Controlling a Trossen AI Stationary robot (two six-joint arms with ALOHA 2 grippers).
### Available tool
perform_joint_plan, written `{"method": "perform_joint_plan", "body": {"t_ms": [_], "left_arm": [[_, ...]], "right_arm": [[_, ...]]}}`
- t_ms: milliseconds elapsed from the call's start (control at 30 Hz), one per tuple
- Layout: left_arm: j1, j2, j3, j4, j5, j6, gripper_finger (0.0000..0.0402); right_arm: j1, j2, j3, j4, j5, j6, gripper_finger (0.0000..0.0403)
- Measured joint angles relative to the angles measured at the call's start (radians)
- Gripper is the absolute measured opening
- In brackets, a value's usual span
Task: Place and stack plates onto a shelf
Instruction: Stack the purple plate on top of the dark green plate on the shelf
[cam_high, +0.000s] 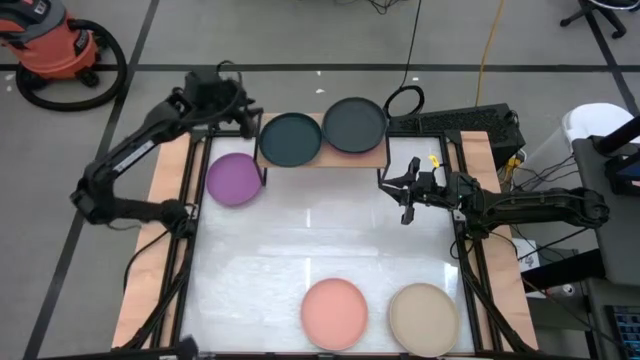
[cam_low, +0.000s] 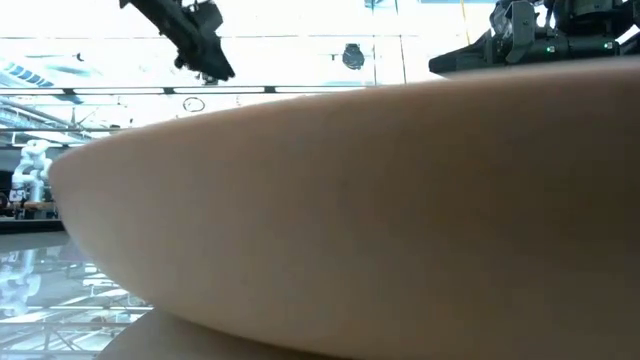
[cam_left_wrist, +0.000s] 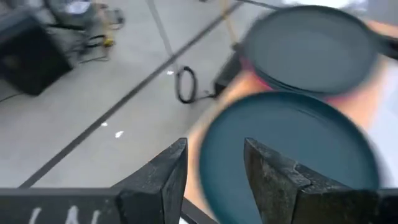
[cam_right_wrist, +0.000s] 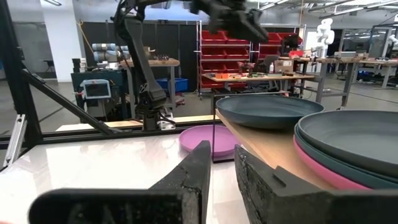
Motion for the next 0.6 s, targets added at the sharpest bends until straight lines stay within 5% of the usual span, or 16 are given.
{"method": "perform_joint_plan", "body": {"t_ms": [233, 600], "left_arm": [[-0.249, -0.082, -0.086, -0.24, -0.268, -0.053, 0.0161], [-0.526, -0.078, -0.389, -0.162, -0.457, -0.246, 0.0161]], "right_arm": [[0.0, 0.0, 0.0, 0.0, -0.002, 0.0, 0.0059], [0.005, 0.0, 0.0, 0.011, -0.006, 0.015, 0.0059]]}}
